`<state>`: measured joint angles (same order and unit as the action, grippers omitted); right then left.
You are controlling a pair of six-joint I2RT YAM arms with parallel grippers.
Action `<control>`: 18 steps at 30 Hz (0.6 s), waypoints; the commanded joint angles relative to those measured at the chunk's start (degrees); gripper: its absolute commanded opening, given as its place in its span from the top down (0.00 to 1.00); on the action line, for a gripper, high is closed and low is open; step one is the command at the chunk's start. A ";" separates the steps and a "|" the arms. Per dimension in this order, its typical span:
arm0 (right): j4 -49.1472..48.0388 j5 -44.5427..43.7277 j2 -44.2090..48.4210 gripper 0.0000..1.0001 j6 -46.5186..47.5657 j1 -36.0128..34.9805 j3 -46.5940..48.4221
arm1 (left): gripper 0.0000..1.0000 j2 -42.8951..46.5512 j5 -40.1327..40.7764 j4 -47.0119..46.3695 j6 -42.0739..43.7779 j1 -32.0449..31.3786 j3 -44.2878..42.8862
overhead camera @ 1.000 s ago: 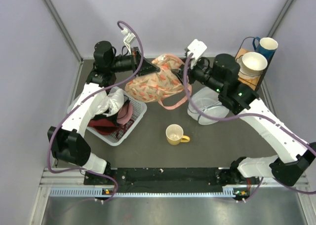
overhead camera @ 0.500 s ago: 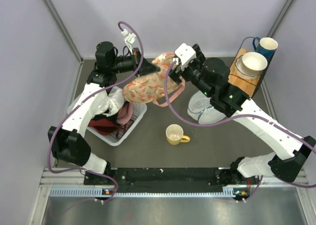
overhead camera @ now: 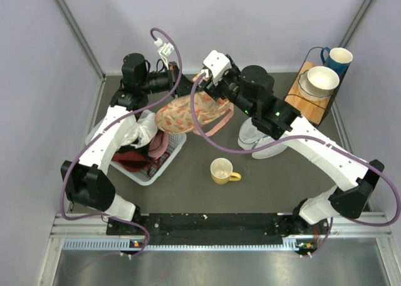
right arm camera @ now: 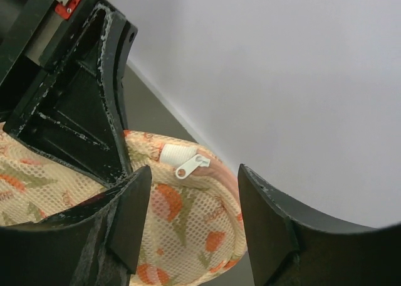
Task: Unzip the laundry bag and remove the bra
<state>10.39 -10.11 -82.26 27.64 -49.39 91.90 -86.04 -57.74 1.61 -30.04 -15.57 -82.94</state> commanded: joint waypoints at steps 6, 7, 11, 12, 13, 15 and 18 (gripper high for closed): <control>-1.42 -1.40 -1.68 0.68 0.75 -0.62 2.15 | 1.00 1.84 -0.45 -0.11 1.04 -0.16 -0.91; -1.69 -1.58 -1.68 0.77 0.66 -0.62 1.97 | 1.00 1.93 -0.45 -0.03 1.13 -0.16 -0.74; -2.74 -2.90 -1.85 0.99 0.66 -0.62 1.97 | 1.00 1.93 -0.54 -0.20 1.04 -0.16 -0.73; -2.83 -3.07 -1.77 1.00 0.49 -0.62 1.97 | 1.00 1.93 -0.54 -0.20 1.04 -0.16 -0.74; -2.75 -3.16 -1.85 1.00 0.57 -0.62 1.88 | 1.00 1.84 -0.62 -0.29 0.95 -0.07 -0.74; -3.01 -3.51 -1.77 1.00 0.49 -0.62 1.79 | 1.00 1.93 -0.62 -0.29 1.04 -0.16 -0.82; -3.01 -3.78 -1.24 1.00 0.49 -0.62 1.09 | 1.00 1.93 -0.62 -0.29 1.04 -0.16 -0.74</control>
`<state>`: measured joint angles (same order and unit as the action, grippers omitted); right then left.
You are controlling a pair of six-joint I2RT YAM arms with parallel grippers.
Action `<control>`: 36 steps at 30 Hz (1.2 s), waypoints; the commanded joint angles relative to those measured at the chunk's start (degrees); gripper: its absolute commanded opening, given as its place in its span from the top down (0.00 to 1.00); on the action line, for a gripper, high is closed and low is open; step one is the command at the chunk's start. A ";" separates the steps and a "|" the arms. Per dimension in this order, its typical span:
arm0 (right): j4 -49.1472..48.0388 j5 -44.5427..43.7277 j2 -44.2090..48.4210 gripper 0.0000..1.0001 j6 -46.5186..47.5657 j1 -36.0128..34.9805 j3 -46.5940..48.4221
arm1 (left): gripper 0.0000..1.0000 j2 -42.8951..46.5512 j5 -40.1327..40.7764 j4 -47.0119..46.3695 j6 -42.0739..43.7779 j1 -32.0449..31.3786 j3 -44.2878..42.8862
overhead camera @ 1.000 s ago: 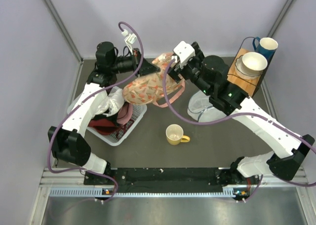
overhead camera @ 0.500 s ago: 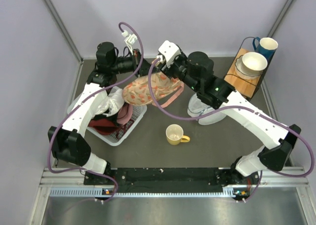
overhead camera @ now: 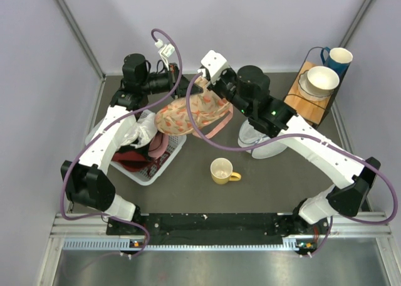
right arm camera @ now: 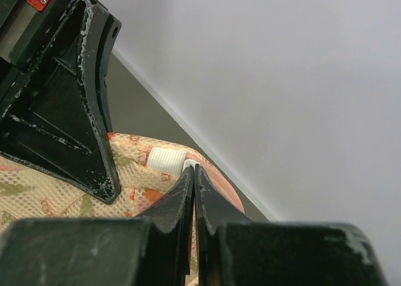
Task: Unzip the laundry bag and remove the bra
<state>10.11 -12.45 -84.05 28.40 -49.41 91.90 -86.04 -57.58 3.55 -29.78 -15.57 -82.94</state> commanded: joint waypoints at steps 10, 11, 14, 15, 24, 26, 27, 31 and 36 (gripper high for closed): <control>-3.08 0.41 2.40 0.69 -0.63 -0.60 -1.54 | 1.00 1.93 -0.60 -2.50 0.34 -0.16 -0.82; -3.16 0.32 2.31 0.68 -0.54 -0.60 -1.63 | 1.00 1.84 -0.51 -2.58 0.34 -0.07 -0.82; -2.90 0.41 1.96 0.65 -0.80 -0.60 -1.81 | 1.00 1.84 -0.51 -2.67 0.07 -0.16 -0.91; -2.81 0.32 1.79 0.66 -0.89 -0.60 -1.81 | 1.00 1.93 -0.60 -2.67 0.16 -0.07 -0.91; -4.66 -2.05 1.69 1.00 -0.54 -0.60 -1.90 | 1.00 1.84 -0.78 -3.11 -0.28 -0.16 -0.82; -4.83 -2.58 1.70 1.00 -0.37 -0.52 -2.25 | 1.00 1.58 -0.95 -3.03 -0.54 -0.16 -0.82; -4.84 -2.93 1.70 1.00 -0.45 -0.43 -2.25 | 1.00 1.66 -0.95 -3.02 -0.54 -0.16 -0.82; -4.49 -1.45 2.83 1.00 -3.51 1.76 -3.39 | 1.00 1.75 -1.39 -3.02 -0.37 -0.16 -0.74; -2.99 5.32 4.77 1.00 -11.25 8.08 -4.27 | 1.00 2.19 -1.74 -3.03 -0.02 -0.16 -0.39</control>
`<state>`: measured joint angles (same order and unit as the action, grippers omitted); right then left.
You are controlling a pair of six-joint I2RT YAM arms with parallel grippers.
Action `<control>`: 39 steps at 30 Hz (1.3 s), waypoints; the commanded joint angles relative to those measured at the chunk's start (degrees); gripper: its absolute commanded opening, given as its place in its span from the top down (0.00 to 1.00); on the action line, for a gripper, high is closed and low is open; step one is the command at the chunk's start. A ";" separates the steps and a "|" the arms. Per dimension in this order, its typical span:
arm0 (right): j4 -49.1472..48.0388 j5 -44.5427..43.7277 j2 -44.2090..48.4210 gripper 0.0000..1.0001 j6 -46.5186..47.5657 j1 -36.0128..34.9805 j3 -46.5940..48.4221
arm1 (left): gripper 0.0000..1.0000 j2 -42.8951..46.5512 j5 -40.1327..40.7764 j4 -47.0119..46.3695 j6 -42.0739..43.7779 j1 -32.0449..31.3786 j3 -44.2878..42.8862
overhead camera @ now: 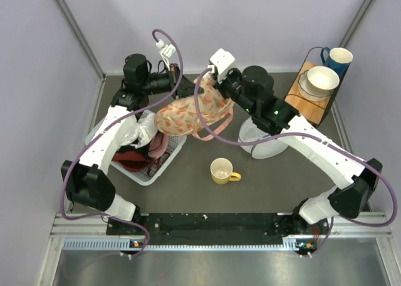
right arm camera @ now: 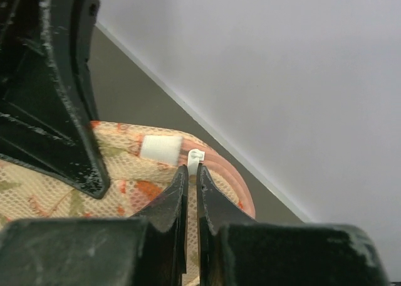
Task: Unzip the laundry bag and remove the bra
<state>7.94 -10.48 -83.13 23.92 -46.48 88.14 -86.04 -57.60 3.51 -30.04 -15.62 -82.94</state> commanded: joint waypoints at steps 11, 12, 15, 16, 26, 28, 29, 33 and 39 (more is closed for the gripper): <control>0.23 18.11 4.73 1.00 -22.25 16.32 -4.11 | 1.00 3.07 -2.34 -3.07 1.21 -0.03 -0.38; 0.23 19.17 4.91 1.00 -23.38 16.85 -4.98 | 1.00 3.25 -2.34 -2.98 1.30 -0.03 -0.30; -0.03 23.13 5.78 1.00 -26.29 19.05 -7.44 | 1.00 3.51 -1.99 -5.44 1.04 -0.03 -0.03; -0.12 24.70 5.96 1.00 -26.64 19.58 -8.06 | 1.00 3.51 -2.42 -5.88 0.52 -0.03 0.23; 1.98 39.53 8.78 0.59 -32.35 26.08 -6.76 | 1.00 2.02 -6.73 -7.99 2.00 -0.03 0.67; 3.65 43.77 7.99 0.45 -34.72 28.80 -3.69 | 1.00 1.93 -8.66 -7.73 3.49 -0.03 1.11; 4.27 48.40 6.77 0.45 -35.60 29.77 -2.54 | 1.00 1.93 -9.45 -7.64 4.37 -0.03 1.28; 4.71 67.13 2.38 0.26 -39.04 33.47 2.55 | 1.00 1.32 -13.84 -4.57 11.48 0.06 0.76; 5.94 74.02 0.61 0.09 -33.52 33.65 -0.32 | 1.00 0.96 -15.61 -8.51 9.31 -0.03 0.50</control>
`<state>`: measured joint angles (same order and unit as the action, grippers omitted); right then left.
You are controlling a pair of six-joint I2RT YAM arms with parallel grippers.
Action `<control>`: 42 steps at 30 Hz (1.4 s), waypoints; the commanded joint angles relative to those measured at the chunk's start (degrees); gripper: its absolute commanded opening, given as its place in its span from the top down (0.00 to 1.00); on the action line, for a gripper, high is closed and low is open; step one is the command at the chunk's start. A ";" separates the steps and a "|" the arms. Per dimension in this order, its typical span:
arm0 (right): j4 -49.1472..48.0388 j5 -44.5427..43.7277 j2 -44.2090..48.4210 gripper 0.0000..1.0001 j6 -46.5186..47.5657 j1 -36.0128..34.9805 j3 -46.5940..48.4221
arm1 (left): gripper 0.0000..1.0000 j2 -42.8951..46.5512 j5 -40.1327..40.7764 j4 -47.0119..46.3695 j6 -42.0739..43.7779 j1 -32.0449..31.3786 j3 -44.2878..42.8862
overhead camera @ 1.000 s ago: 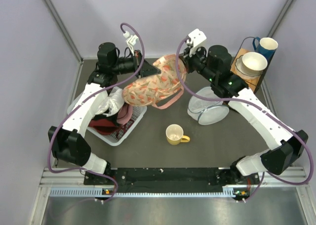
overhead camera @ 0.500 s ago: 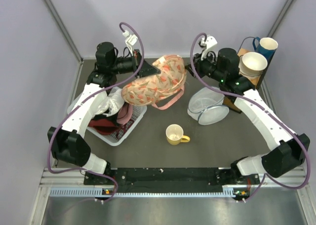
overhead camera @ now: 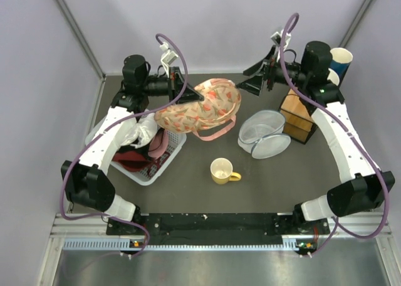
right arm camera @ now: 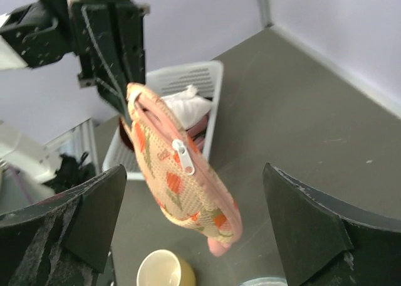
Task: Unzip the laundry bag and remove the bra
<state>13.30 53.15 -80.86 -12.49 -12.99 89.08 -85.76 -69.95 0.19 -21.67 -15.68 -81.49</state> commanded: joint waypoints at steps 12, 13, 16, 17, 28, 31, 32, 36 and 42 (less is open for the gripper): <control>-1.26 16.03 -3.87 0.69 5.72 -0.45 -4.53 | 1.00 0.85 -3.35 -22.13 -10.83 0.13 2.38; -1.52 15.59 -3.61 0.94 5.90 -0.98 -4.35 | 1.00 0.85 -3.00 -24.16 -11.89 0.13 3.00; -1.96 11.30 -2.11 1.00 5.72 -1.33 -3.91 | 1.00 1.03 -0.63 -26.64 -14.36 0.13 4.59; -1.79 11.02 -1.94 1.00 5.72 -1.42 -3.74 | 0.65 1.03 -0.45 -25.94 -14.28 0.13 4.15; 1.37 19.70 -0.97 1.00 5.81 -1.51 1.71 | 0.09 1.30 2.27 -7.84 0.13 0.21 -4.19; 3.22 21.90 -1.14 1.00 6.42 -1.60 2.77 | 0.08 1.55 4.91 -3.44 5.14 0.30 -6.74; 3.66 22.00 -0.97 1.00 6.60 -1.51 2.68 | 0.08 1.82 7.44 -2.31 6.63 0.30 -7.36; 5.42 22.35 -1.23 1.00 7.74 -1.60 2.51 | 0.05 3.66 9.31 -3.87 11.29 0.65 -7.01; 6.04 24.28 -1.67 1.00 7.92 -1.60 2.24 | 0.04 0.08 1.25 -8.62 9.02 0.74 -9.90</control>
<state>20.40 73.87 -84.27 -6.31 -14.24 89.01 -84.62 -63.18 -3.55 -13.32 -15.14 -86.91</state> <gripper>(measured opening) 0.043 0.954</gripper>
